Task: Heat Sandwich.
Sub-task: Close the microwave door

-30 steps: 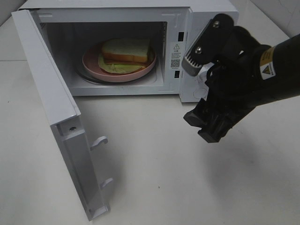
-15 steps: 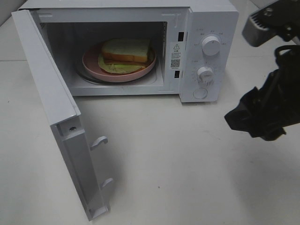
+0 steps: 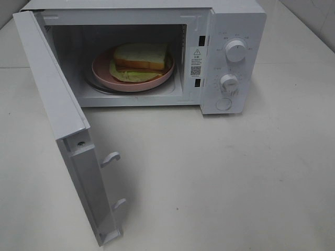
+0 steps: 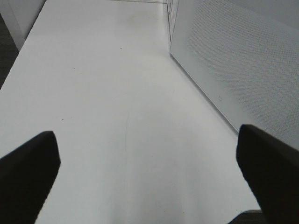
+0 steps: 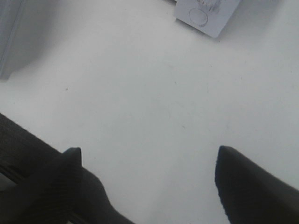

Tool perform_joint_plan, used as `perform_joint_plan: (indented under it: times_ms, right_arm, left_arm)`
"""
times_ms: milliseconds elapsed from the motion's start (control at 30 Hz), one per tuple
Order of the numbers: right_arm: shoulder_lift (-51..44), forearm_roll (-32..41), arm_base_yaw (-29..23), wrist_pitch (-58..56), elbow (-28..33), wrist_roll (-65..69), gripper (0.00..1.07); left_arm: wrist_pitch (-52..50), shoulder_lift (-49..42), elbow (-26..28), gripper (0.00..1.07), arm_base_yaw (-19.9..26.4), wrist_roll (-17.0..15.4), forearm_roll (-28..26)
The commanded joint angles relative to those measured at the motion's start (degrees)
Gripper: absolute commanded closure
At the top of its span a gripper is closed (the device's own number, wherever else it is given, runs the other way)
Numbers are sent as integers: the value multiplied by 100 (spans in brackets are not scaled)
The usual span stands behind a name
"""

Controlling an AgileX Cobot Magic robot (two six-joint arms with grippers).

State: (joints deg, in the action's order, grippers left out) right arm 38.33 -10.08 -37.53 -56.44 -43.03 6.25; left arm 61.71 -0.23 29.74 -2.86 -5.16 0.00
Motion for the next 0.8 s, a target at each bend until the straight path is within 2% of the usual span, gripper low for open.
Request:
perform_joint_plan:
  times_ms: [33,300,700,800]
  right_arm:
    - [-258,17,6,-407,23,63,32]
    - [-859,17,6,-1392,23,57,32]
    - [-1788,-29,34,-1461,23,92,32]
    - [-2126,-6,327,-1461,29,86,32]
  left_arm:
    - [-29,-97,0,9,11,-23,-34]
    - [-29,-97,0,9,11,-23,-34]
    - [-29,-97,0,9,11,-23,-34]
    - [-29,-97,0,9,11,-23,-34]
